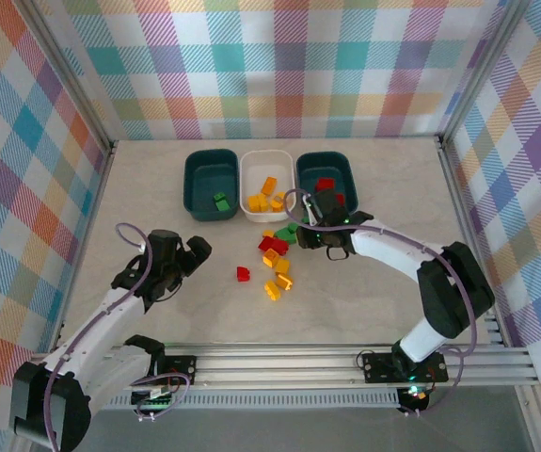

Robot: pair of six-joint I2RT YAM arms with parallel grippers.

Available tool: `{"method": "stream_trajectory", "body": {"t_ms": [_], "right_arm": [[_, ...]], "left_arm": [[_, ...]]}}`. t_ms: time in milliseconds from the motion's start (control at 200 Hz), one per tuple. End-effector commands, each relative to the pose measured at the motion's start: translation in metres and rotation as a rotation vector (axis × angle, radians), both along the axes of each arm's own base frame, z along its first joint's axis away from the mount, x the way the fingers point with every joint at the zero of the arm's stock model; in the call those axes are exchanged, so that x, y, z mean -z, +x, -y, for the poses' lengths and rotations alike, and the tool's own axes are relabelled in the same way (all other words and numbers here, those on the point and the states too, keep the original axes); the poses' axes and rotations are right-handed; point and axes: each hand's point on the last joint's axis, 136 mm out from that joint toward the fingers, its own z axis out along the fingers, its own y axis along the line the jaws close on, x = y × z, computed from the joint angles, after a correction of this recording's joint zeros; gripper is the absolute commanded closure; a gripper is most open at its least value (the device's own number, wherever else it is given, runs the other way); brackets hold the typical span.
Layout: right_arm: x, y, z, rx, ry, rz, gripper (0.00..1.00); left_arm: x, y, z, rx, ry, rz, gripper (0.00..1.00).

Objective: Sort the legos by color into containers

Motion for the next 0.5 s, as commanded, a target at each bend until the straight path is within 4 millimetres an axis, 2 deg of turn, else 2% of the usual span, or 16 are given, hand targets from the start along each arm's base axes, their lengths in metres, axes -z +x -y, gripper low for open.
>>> {"method": "stream_trajectory", "body": {"t_ms": [0,110,195,270,375,495], "right_arm": [[-0.046,0.004,-0.045,-0.063,0.128,0.062,0.62],[-0.058,0.017,-0.087,-0.114,0.165,0.089,0.62],[-0.068,0.030,-0.118,-0.149,0.199,0.122,0.62],[-0.070,0.045,-0.142,-0.166,0.234,0.123,0.63],[-0.066,0.062,-0.168,-0.196,0.260,0.138,0.63],[-0.061,0.080,-0.185,-0.200,0.270,0.159,0.63]], "left_arm": [[0.001,0.004,-0.009,-0.016,-0.003,0.004,0.00],[0.009,0.011,-0.003,0.024,-0.078,-0.030,0.00],[0.014,0.010,0.007,0.087,-0.119,-0.076,0.00],[0.017,0.006,0.006,0.094,-0.109,-0.092,0.00],[0.019,-0.004,-0.004,0.064,-0.091,-0.089,0.00],[0.019,-0.016,-0.010,0.057,-0.079,-0.088,0.00]]}}
